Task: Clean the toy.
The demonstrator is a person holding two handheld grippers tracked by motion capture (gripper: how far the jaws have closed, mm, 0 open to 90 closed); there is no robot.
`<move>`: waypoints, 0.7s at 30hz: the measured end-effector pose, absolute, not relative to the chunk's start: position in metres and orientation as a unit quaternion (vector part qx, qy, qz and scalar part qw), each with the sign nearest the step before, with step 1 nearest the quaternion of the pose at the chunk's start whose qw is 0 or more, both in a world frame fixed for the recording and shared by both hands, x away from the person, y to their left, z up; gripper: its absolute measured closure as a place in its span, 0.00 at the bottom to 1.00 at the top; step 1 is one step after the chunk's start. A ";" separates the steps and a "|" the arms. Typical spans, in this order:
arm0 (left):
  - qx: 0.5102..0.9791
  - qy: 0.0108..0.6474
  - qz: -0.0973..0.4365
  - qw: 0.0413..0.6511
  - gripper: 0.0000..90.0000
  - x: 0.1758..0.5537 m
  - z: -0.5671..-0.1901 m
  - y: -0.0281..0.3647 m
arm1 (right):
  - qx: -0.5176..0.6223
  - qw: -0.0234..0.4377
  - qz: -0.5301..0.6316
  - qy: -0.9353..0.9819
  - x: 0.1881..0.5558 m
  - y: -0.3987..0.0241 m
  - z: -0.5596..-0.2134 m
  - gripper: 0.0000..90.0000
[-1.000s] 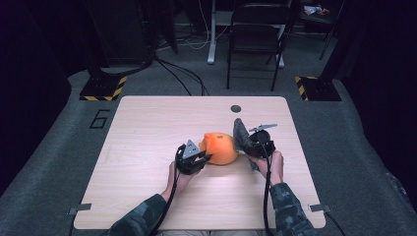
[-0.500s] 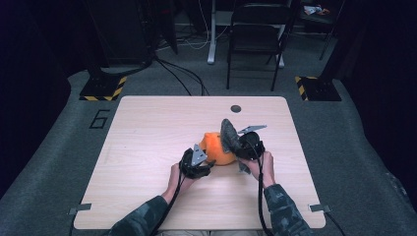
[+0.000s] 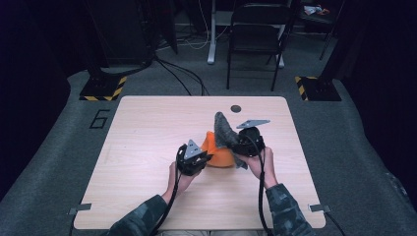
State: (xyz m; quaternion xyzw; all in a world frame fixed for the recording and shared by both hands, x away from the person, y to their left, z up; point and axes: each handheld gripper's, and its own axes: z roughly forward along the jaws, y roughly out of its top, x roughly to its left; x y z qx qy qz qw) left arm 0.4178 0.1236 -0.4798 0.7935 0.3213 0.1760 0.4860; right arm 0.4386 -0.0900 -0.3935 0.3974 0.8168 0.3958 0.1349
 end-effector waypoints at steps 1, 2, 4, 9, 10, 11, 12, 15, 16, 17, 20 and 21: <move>0.794 0.321 0.177 0.485 0.90 0.418 -0.482 0.122 | 0.397 0.135 0.396 0.817 0.439 -0.090 -0.394 0.82; 0.797 0.319 0.178 0.481 0.90 0.418 -0.483 0.121 | 0.393 0.139 0.388 0.822 0.438 -0.084 -0.395 0.82; 0.801 0.314 0.182 0.476 0.89 0.420 -0.486 0.121 | 0.388 0.152 0.367 0.832 0.438 -0.072 -0.405 0.82; 0.800 0.314 0.184 0.478 0.88 0.422 -0.491 0.121 | 0.382 0.180 0.343 0.839 0.443 -0.060 -0.422 0.78; 0.804 0.309 0.190 0.471 0.88 0.421 -0.491 0.120 | 0.383 0.171 0.350 0.838 0.444 -0.060 -0.420 0.74; 0.804 0.308 0.188 0.472 0.88 0.421 -0.491 0.120 | 0.382 0.172 0.351 0.838 0.443 -0.060 -0.420 0.74; 0.804 0.308 0.189 0.472 0.87 0.420 -0.491 0.119 | 0.384 0.176 0.359 0.832 0.443 -0.060 -0.420 0.73; 0.803 0.308 0.189 0.475 0.87 0.420 -0.491 0.118 | 0.381 0.172 0.364 0.833 0.443 -0.060 -0.419 0.67; 0.803 0.305 0.192 0.475 0.87 0.419 -0.491 0.117 | 0.383 0.177 0.371 0.828 0.443 -0.060 -0.418 0.66; 0.803 0.305 0.192 0.475 0.88 0.419 -0.491 0.117 | 0.383 0.177 0.371 0.828 0.443 -0.060 -0.418 0.66; 0.803 0.302 0.192 0.476 0.88 0.418 -0.491 0.116 | 0.380 0.193 0.378 0.822 0.443 -0.060 -0.420 0.69; 0.805 0.302 0.188 0.475 0.88 0.419 -0.490 0.117 | 0.386 0.198 0.382 0.816 0.443 -0.058 -0.421 0.71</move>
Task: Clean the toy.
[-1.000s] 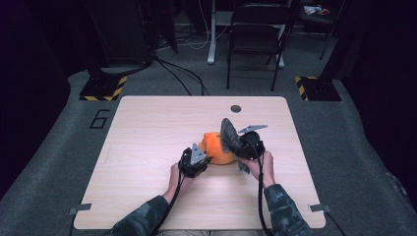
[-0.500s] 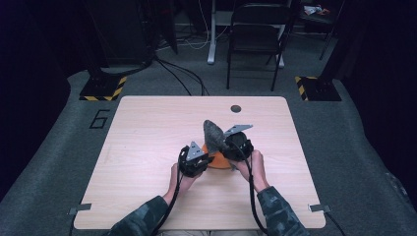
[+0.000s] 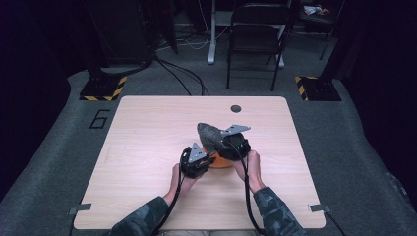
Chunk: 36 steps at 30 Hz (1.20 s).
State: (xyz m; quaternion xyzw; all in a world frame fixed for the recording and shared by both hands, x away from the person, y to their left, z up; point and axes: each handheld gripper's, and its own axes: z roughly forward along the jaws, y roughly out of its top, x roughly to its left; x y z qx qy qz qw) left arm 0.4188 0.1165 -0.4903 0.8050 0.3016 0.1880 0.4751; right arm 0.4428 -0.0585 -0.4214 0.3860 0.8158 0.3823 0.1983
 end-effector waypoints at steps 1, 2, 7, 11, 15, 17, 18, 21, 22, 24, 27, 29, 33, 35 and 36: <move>0.802 0.305 0.189 0.477 0.88 0.420 -0.491 0.117 | 0.374 0.214 0.377 0.820 0.442 -0.058 -0.424 0.77; 0.802 0.305 0.189 0.477 0.88 0.420 -0.491 0.117 | 0.374 0.214 0.377 0.820 0.442 -0.058 -0.424 0.77; 0.799 0.311 0.187 0.479 0.88 0.422 -0.491 0.119 | 0.385 0.221 0.368 0.817 0.443 -0.063 -0.422 0.83; 0.796 0.321 0.180 0.481 0.88 0.424 -0.492 0.123 | 0.397 0.221 0.362 0.814 0.444 -0.070 -0.421 0.83; 0.796 0.324 0.175 0.481 0.88 0.427 -0.492 0.125 | 0.422 0.201 0.344 0.814 0.449 -0.091 -0.427 0.83; 0.794 0.326 0.173 0.483 0.88 0.427 -0.493 0.125 | 0.430 0.198 0.339 0.813 0.451 -0.097 -0.429 0.83; 0.794 0.325 0.172 0.484 0.88 0.427 -0.493 0.126 | 0.443 0.194 0.334 0.809 0.453 -0.101 -0.431 0.83; 0.790 0.328 0.174 0.487 0.88 0.428 -0.494 0.126 | 0.478 0.162 0.300 0.810 0.463 -0.120 -0.448 0.83; 0.790 0.328 0.174 0.487 0.88 0.428 -0.494 0.126 | 0.478 0.162 0.300 0.810 0.463 -0.120 -0.448 0.83; 0.792 0.327 0.171 0.487 0.88 0.429 -0.494 0.127 | 0.488 0.155 0.293 0.808 0.467 -0.126 -0.456 0.83; 0.788 0.332 0.168 0.491 0.88 0.429 -0.494 0.128 | 0.510 0.125 0.259 0.811 0.477 -0.133 -0.479 0.83; 0.787 0.333 0.169 0.491 0.88 0.430 -0.495 0.129 | 0.517 0.121 0.261 0.806 0.479 -0.137 -0.481 0.85; 0.791 0.333 0.166 0.485 0.88 0.431 -0.494 0.134 | 0.515 0.150 0.291 0.792 0.475 -0.142 -0.460 0.86; 0.784 0.343 0.164 0.491 0.88 0.432 -0.496 0.136 | 0.495 0.164 0.349 0.779 0.464 -0.138 -0.431 0.86; 0.784 0.343 0.164 0.491 0.88 0.432 -0.496 0.136 | 0.495 0.164 0.349 0.779 0.464 -0.138 -0.431 0.86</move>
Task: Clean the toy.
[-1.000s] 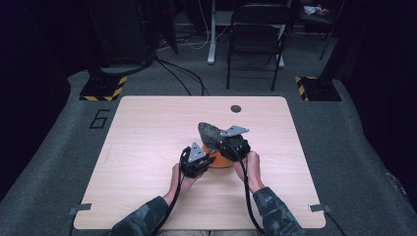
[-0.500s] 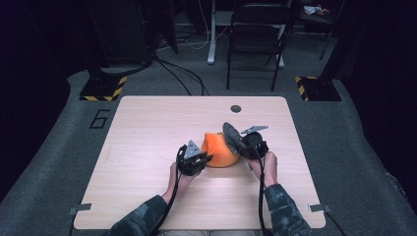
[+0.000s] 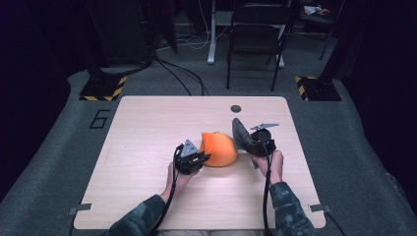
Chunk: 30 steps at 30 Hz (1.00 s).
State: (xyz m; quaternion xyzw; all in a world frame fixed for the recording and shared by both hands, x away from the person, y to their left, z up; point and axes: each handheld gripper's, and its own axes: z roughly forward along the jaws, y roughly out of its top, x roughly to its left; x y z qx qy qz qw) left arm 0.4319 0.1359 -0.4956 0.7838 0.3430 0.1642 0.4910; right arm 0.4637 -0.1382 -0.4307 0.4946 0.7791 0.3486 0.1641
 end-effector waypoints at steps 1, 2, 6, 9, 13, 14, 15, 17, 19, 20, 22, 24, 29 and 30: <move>0.785 0.341 0.166 0.490 0.88 0.432 -0.495 0.135 | 0.468 0.155 0.372 0.787 0.456 -0.128 -0.419 0.86; 0.785 0.341 0.166 0.490 0.88 0.432 -0.495 0.135 | 0.468 0.155 0.372 0.787 0.456 -0.128 -0.419 0.86; 0.780 0.344 0.165 0.495 0.75 0.431 -0.495 0.135 | 0.435 0.156 0.338 0.820 0.453 -0.093 -0.435 0.85; 0.775 0.329 0.166 0.513 0.54 0.424 -0.492 0.138 | 0.437 0.157 0.345 0.816 0.455 -0.095 -0.436 0.85; 0.782 0.326 0.179 0.500 0.51 0.424 -0.494 0.130 | 0.440 0.151 0.350 0.813 0.455 -0.097 -0.437 0.85; 0.780 0.331 0.185 0.497 0.55 0.425 -0.497 0.128 | 0.437 0.152 0.351 0.814 0.456 -0.098 -0.437 0.85; 0.780 0.337 0.183 0.494 0.70 0.428 -0.500 0.129 | 0.441 0.149 0.351 0.813 0.457 -0.098 -0.438 0.85; 0.778 0.339 0.187 0.496 0.79 0.428 -0.500 0.129 | 0.443 0.144 0.353 0.811 0.458 -0.100 -0.438 0.85; 0.777 0.338 0.188 0.497 0.82 0.427 -0.500 0.129 | 0.444 0.141 0.353 0.812 0.459 -0.101 -0.437 0.85; 0.780 0.334 0.190 0.494 0.84 0.427 -0.499 0.129 | 0.445 0.143 0.354 0.810 0.459 -0.102 -0.435 0.85; 0.782 0.332 0.189 0.493 0.86 0.426 -0.497 0.129 | 0.448 0.152 0.355 0.807 0.457 -0.101 -0.429 0.85; 0.780 0.327 0.191 0.498 0.88 0.425 -0.497 0.127 | 0.436 0.166 0.367 0.804 0.453 -0.099 -0.419 0.85; 0.795 0.300 0.202 0.487 0.90 0.417 -0.495 0.120 | 0.385 0.202 0.372 0.820 0.439 -0.065 -0.402 0.85; 0.795 0.300 0.202 0.487 0.90 0.417 -0.495 0.120 | 0.385 0.202 0.372 0.820 0.439 -0.065 -0.402 0.85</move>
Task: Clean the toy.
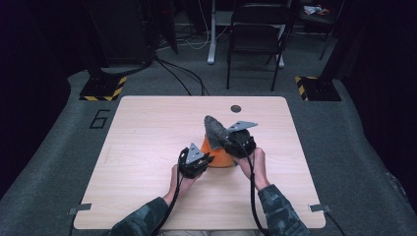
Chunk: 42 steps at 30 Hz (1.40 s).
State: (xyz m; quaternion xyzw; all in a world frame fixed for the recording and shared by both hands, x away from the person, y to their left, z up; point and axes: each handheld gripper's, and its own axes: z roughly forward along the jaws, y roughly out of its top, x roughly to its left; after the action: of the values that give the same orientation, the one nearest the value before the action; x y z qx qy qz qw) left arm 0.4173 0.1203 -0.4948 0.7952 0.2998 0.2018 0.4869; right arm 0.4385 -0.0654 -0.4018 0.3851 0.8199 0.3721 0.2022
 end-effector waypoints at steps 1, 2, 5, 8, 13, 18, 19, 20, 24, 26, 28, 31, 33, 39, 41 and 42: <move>0.794 0.303 0.203 0.487 0.90 0.418 -0.495 0.121 | 0.381 0.210 0.360 0.826 0.439 -0.060 -0.406 0.85; 0.795 0.302 0.203 0.485 0.90 0.419 -0.495 0.121 | 0.380 0.214 0.340 0.833 0.440 -0.056 -0.412 0.85; 0.794 0.307 0.202 0.484 0.90 0.421 -0.496 0.122 | 0.381 0.223 0.324 0.837 0.443 -0.058 -0.418 0.85; 0.794 0.310 0.196 0.485 0.90 0.423 -0.497 0.125 | 0.394 0.235 0.315 0.831 0.446 -0.069 -0.419 0.84; 0.792 0.315 0.189 0.488 0.90 0.425 -0.498 0.127 | 0.455 0.173 0.327 0.810 0.459 -0.104 -0.435 0.84; 0.787 0.322 0.185 0.493 0.90 0.427 -0.498 0.127 | 0.475 0.152 0.321 0.805 0.465 -0.116 -0.445 0.84; 0.789 0.322 0.181 0.492 0.90 0.427 -0.498 0.128 | 0.487 0.143 0.316 0.802 0.468 -0.120 -0.450 0.84; 0.788 0.323 0.178 0.493 0.90 0.428 -0.498 0.129 | 0.487 0.143 0.316 0.802 0.468 -0.120 -0.450 0.84; 0.786 0.325 0.178 0.494 0.90 0.429 -0.498 0.130 | 0.505 0.124 0.290 0.803 0.474 -0.129 -0.467 0.84; 0.784 0.326 0.179 0.497 0.90 0.430 -0.498 0.130 | 0.509 0.120 0.282 0.804 0.476 -0.131 -0.471 0.84; 0.782 0.329 0.182 0.497 0.90 0.431 -0.498 0.132 | 0.520 0.111 0.271 0.802 0.480 -0.138 -0.476 0.84; 0.779 0.335 0.182 0.498 0.89 0.434 -0.498 0.138 | 0.521 0.140 0.298 0.787 0.477 -0.142 -0.460 0.84; 0.778 0.335 0.183 0.499 0.89 0.434 -0.498 0.139 | 0.511 0.156 0.331 0.778 0.470 -0.140 -0.442 0.84; 0.779 0.333 0.186 0.498 0.83 0.434 -0.497 0.139 | 0.450 0.130 0.349 0.811 0.456 -0.101 -0.431 0.84; 0.778 0.334 0.191 0.496 0.72 0.432 -0.495 0.139 | 0.451 0.143 0.338 0.814 0.458 -0.097 -0.439 0.85; 0.778 0.334 0.191 0.496 0.66 0.432 -0.495 0.139 | 0.451 0.143 0.338 0.814 0.458 -0.097 -0.439 0.85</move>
State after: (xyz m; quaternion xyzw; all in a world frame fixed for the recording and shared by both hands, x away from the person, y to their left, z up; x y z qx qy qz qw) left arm 0.4322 0.1386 -0.4954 0.7784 0.3337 0.1913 0.4962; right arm 0.4577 -0.0972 -0.4387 0.4509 0.8135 0.3383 0.1428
